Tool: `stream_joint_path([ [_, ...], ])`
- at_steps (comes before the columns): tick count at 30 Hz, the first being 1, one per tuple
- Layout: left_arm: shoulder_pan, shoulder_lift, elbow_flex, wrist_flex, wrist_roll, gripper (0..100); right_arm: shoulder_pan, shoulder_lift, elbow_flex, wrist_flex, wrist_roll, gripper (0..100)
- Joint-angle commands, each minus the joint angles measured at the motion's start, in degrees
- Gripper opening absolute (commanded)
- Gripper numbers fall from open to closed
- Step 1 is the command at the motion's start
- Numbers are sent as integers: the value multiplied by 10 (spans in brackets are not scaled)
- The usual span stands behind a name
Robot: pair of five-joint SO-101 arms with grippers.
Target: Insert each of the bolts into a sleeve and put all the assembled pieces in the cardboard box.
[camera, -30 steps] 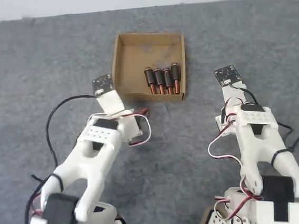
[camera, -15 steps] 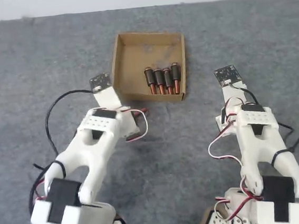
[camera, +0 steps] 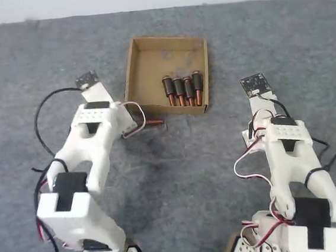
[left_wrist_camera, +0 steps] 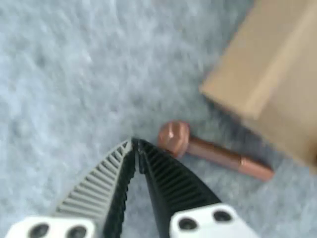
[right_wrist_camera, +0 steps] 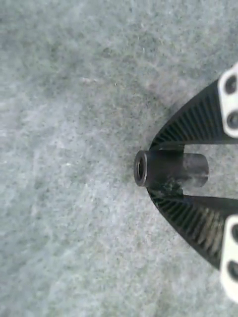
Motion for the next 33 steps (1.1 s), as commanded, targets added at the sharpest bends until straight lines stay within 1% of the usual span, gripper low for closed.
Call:
stream_joint_path([
  [1,-1,-3,-45,-1,6,11,-3,-12,-3,-6,10,6],
  [7,2,-32,-42,17,8,11,-3,-12,-3,-8,10,6],
  [11,3,-103,-29,52,36,11,-3,-12,-3,-9,11,6],
  [13,3,-143,-15,53,46,11,-3,-12,-3,-9,11,6],
  [17,38,-185,15,52,81,17,-3,-12,-3,-9,11,6],
  [19,64,-182,22,52,113,49,-3,-12,-3,-9,11,6],
  [21,83,-166,22,52,149,104,-3,-12,-3,-9,11,6],
  [24,89,-133,15,48,161,168,-3,-12,-3,-7,11,6],
  [29,88,-60,11,4,163,173,-3,-12,-3,-7,11,6],
  [33,82,-25,-2,-17,187,173,-3,-12,-3,-7,11,6],
])
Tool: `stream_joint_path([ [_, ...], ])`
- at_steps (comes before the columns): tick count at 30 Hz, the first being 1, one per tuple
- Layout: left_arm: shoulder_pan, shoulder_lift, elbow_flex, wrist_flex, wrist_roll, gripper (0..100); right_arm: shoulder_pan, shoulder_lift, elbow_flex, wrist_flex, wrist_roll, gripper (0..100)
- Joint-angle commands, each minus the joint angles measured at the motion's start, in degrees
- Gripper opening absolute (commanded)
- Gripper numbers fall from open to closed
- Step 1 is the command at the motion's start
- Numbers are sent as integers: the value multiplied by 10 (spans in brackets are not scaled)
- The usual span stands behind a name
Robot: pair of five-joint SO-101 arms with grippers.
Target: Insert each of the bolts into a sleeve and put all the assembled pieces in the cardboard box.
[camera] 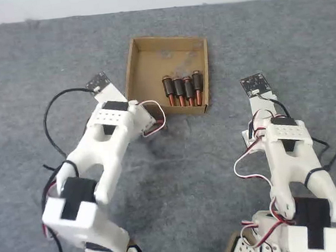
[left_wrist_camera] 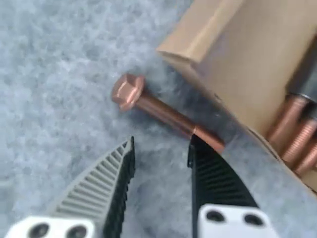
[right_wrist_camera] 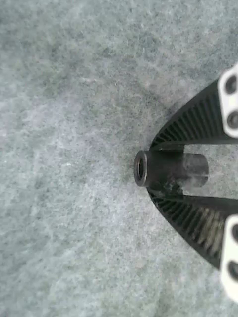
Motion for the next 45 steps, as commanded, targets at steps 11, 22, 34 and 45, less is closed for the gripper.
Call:
stream_joint_path([
  [11,-24,7,-39,-38,19,173,-3,-12,-3,-7,11,6],
  [22,-44,50,-84,18,19,131,-3,-12,-3,-5,11,6],
  [34,-43,88,-124,91,-65,103,-3,-12,-3,-5,11,6],
  [45,-40,-52,0,52,-290,12,-3,-12,-3,-5,11,6],
])
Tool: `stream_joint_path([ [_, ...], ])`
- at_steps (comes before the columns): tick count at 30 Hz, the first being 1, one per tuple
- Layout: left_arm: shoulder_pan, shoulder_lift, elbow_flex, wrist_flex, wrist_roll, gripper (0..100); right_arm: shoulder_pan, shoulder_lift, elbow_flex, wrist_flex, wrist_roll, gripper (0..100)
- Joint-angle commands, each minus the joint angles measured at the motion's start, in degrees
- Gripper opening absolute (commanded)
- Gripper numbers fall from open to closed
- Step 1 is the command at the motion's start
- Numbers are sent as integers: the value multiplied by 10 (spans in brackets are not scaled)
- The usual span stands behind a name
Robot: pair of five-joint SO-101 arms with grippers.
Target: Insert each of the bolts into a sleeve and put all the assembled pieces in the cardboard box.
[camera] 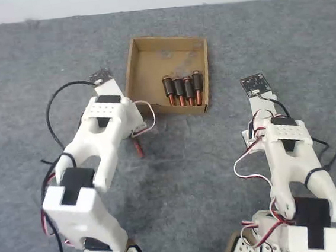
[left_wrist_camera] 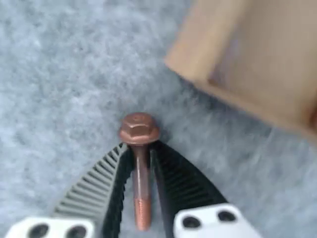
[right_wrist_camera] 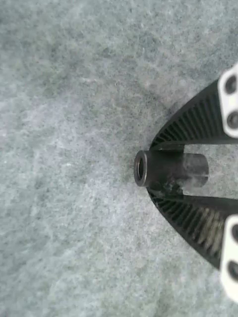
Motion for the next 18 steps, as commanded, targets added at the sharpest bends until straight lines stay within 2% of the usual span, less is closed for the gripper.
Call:
stream_joint_path([
  [1,0,-94,43,-8,-73,12,-3,-12,-3,-5,11,6],
  [5,-1,-147,80,-15,-102,15,-3,-12,-3,-5,11,6],
  [10,-5,-139,112,-89,-101,16,-3,-12,-3,-5,11,6],
  [15,-6,-118,95,-78,-101,23,-3,-12,-3,-5,11,6],
  [18,-6,-115,84,-54,-101,98,-3,-12,-3,-5,11,6],
])
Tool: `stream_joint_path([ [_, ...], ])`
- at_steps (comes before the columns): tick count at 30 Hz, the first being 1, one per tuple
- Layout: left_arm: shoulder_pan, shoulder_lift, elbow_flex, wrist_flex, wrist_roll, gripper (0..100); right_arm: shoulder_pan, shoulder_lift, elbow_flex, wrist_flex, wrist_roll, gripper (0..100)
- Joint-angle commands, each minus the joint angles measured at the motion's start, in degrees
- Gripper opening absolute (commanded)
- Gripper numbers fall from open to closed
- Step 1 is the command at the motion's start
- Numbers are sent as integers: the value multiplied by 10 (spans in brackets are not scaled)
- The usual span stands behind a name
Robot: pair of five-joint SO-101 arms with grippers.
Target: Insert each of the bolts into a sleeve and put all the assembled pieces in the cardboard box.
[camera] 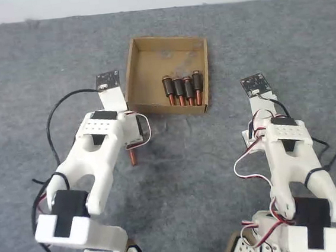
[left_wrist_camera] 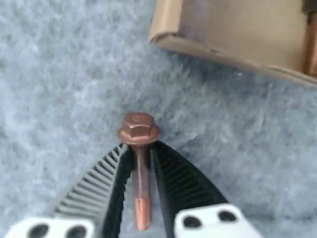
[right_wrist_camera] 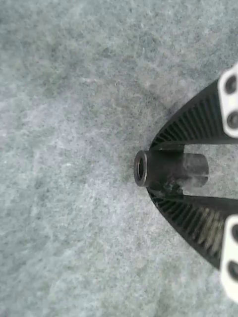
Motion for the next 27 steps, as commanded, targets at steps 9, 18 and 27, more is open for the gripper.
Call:
stream_joint_path([
  [9,-4,-3,-29,-17,-4,86,-3,-12,-3,-5,11,6],
  [18,-4,122,-159,98,32,62,-3,-12,-3,-5,11,6],
  [27,-10,150,-183,106,29,32,-3,-12,-3,-5,11,6],
])
